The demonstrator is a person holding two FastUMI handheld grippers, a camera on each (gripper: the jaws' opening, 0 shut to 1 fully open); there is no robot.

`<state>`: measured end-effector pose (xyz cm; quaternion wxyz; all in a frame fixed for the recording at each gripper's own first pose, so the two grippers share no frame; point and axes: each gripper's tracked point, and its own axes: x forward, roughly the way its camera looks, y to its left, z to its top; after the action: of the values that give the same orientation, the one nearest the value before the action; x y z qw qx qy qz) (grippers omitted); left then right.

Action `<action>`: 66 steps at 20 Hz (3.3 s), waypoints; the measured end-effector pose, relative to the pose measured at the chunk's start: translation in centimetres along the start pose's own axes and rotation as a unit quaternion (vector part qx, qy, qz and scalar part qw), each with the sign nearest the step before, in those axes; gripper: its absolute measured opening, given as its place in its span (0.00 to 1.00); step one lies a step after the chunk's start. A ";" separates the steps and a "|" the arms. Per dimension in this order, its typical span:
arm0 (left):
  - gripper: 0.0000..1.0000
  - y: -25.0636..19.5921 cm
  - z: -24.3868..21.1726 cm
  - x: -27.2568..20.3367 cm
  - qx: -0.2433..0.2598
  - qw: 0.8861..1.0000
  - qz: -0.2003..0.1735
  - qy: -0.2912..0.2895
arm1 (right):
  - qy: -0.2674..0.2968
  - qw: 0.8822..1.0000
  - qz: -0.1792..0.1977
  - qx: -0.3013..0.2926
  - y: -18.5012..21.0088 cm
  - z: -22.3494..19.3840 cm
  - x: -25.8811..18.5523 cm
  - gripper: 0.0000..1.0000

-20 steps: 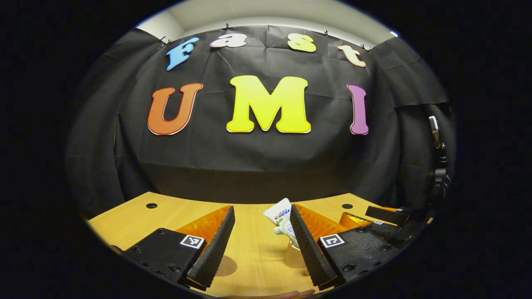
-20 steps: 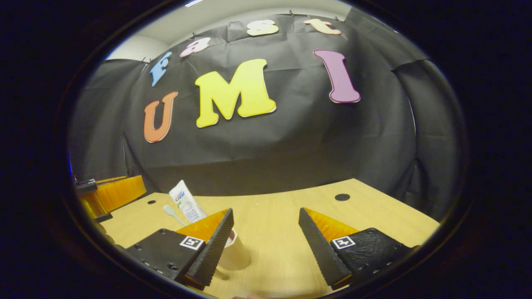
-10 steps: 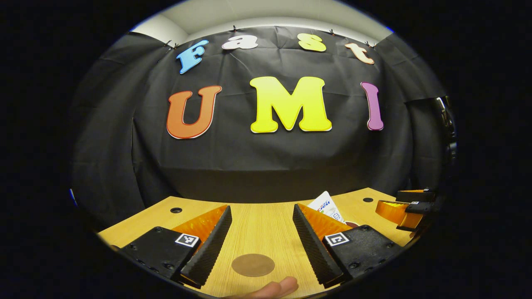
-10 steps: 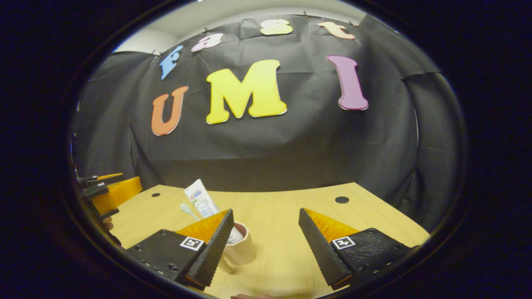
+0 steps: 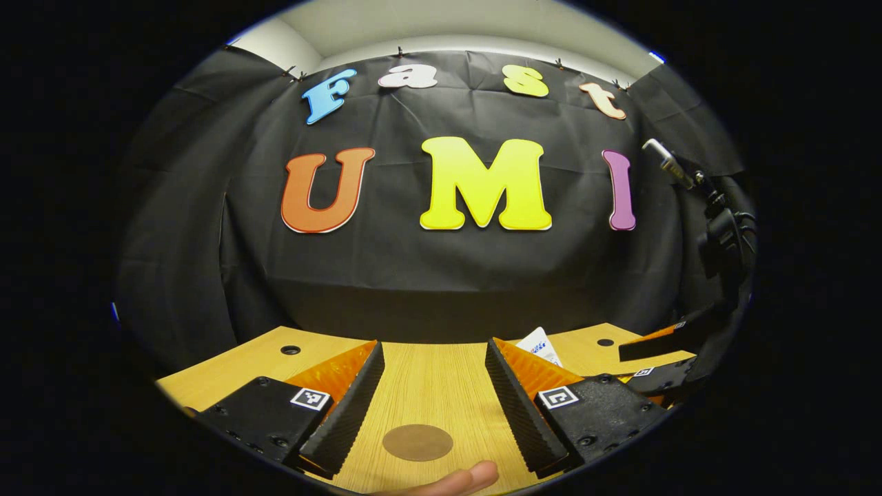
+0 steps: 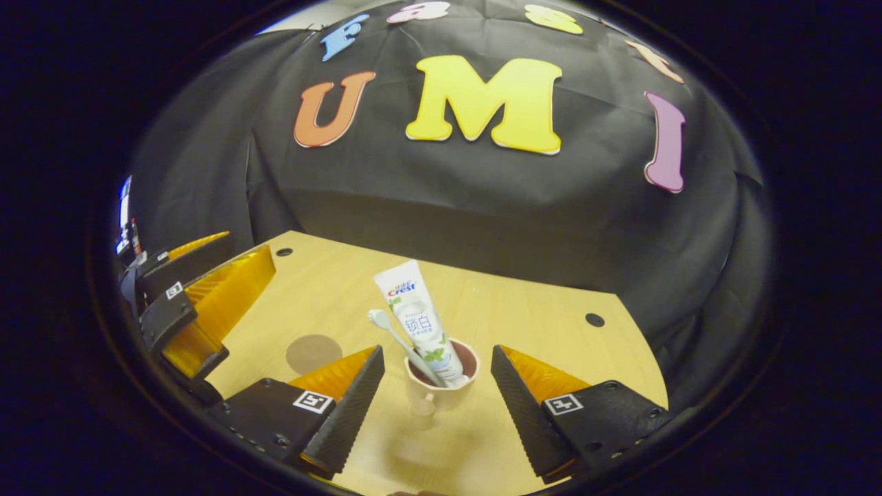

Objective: Put the toothbrush and toothpaste on the desktop into the cup, then pick up the cup and place it on the coaster on the desktop.

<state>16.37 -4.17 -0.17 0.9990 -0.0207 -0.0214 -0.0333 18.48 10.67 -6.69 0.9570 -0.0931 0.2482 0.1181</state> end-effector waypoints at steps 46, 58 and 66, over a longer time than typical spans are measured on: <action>0.94 2.3 1.8 -0.9 -0.003 1.000 0.021 -0.023 | 0.214 0.975 0.055 0.019 0.1 -7.5 5.2 0.14; 0.92 7.9 4.2 -3.9 0.041 0.995 0.081 -0.051 | 0.230 0.964 0.123 -0.048 -1.1 -6.6 5.4 0.14; 0.93 11.2 3.9 -6.2 0.034 0.994 0.094 -0.047 | 0.251 0.958 0.122 -0.060 -1.7 -6.2 5.1 0.14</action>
<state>10.74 7.61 3.03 0.9958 0.0096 -0.0670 0.0621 20.47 8.49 -14.41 0.8347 -0.1455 0.4827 0.2217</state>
